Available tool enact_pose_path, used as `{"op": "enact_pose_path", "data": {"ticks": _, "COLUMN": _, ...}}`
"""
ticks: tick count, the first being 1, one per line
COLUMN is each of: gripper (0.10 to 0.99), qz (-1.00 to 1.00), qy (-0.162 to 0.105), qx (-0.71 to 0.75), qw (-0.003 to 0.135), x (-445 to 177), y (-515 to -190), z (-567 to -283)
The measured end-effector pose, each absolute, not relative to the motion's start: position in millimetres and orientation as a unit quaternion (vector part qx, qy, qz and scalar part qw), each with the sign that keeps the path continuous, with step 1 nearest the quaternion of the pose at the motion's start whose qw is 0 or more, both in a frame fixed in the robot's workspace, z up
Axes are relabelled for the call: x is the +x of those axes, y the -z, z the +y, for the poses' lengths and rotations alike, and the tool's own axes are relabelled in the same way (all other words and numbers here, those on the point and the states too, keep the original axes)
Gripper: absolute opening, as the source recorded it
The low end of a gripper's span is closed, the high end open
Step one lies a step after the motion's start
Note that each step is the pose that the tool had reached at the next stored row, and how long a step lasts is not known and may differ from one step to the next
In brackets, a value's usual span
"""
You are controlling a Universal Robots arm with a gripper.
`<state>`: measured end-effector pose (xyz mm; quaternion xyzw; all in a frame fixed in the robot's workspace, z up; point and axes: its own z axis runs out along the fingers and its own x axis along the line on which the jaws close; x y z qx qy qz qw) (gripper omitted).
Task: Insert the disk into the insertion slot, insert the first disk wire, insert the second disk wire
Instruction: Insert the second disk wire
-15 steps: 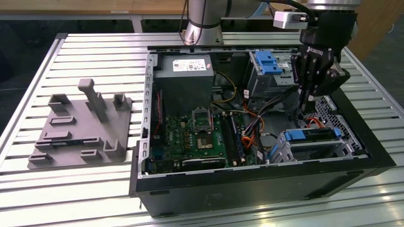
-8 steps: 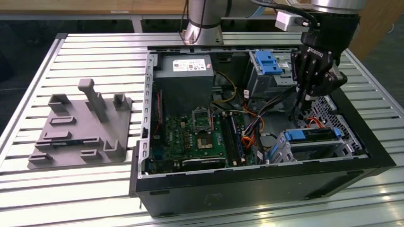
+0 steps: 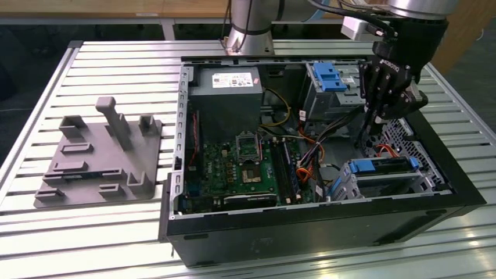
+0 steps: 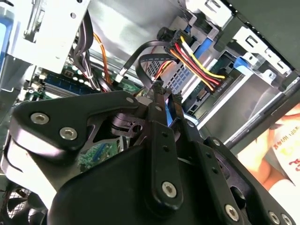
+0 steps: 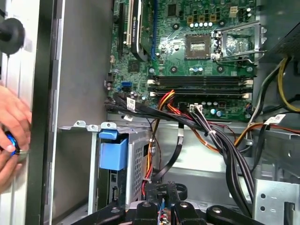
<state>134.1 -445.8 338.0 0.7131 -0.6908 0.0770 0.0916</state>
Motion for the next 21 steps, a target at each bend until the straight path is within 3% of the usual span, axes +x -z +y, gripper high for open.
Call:
{"op": "enact_pose_path", "data": {"ticks": 6, "gripper": 0.200, "qz": -0.692, "qy": -0.068, "qx": 0.714, "qw": 0.084, "x": 135, "y": -338, "z": -453}}
{"op": "enact_pose_path", "data": {"ticks": 21, "gripper": 0.200, "qz": -0.700, "qy": -0.053, "qx": 0.708, "qw": 0.082, "x": 148, "y": -338, "z": -458}}
